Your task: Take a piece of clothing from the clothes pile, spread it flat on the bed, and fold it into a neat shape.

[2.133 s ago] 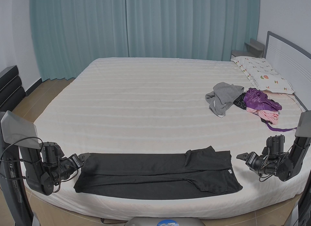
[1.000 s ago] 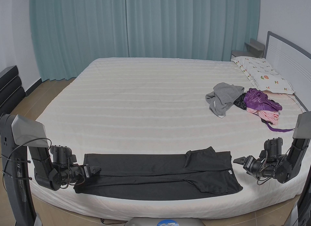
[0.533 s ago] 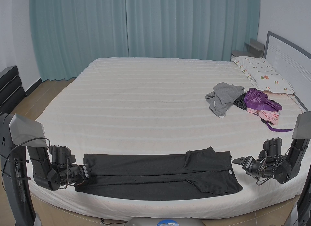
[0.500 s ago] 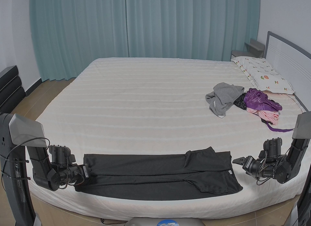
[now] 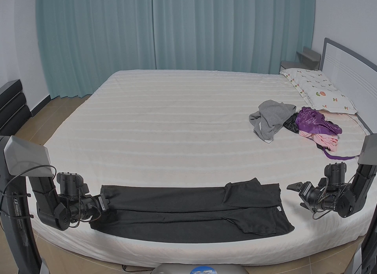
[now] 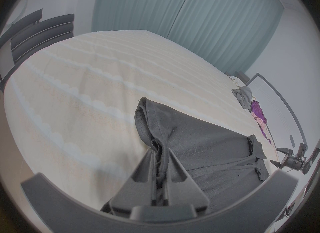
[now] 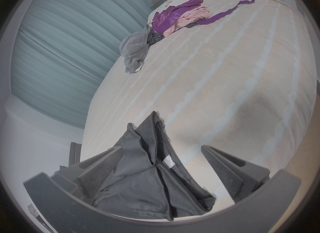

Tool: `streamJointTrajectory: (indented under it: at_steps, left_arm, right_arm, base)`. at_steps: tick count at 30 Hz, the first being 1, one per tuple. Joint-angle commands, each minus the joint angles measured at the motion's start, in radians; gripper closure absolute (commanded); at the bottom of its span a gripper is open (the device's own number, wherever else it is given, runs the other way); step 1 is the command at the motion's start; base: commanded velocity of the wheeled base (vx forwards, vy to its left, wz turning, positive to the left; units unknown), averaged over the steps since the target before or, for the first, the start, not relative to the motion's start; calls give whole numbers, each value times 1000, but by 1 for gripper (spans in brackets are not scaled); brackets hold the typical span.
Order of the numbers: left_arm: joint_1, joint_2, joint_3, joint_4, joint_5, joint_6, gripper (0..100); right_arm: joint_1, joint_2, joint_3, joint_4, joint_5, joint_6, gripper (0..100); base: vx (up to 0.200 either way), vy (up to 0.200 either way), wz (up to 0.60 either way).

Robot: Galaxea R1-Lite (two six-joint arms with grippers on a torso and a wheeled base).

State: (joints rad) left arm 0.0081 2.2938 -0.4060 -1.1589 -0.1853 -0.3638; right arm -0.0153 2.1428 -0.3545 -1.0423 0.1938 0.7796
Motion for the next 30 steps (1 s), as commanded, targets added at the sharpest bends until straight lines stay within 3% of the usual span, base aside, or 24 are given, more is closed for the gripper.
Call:
streamJointTrajectory:
  at_steps: [1, 5, 12, 23, 30]
  left_arm:
    - [-2, -1, -7, -1, 0, -3, 100]
    - [-2, 3, -22, -1, 0, -24, 100]
    - [-13, 1, -65, -1, -3, -96, 100]
    - [-33, -8, -65, -1, 1, -104, 100]
    - [-57, -19, -62, -1, 4, -118, 100]
  right_arm:
    - [-8, 5, -17, 1, 1, 15, 0]
    - [-15, 6, -23, -1, 21, 30, 0]
    - [-29, 11, -44, 1, 42, 69, 0]
    - [-35, 22, -52, 1, 45, 70, 0]
    - [-35, 26, -54, -1, 59, 76, 0]
  base:
    - [0, 0, 0]
    - [-150, 0, 0]
    - [0, 0, 0]
    - [0, 0, 0]
    - [0, -200, 0]
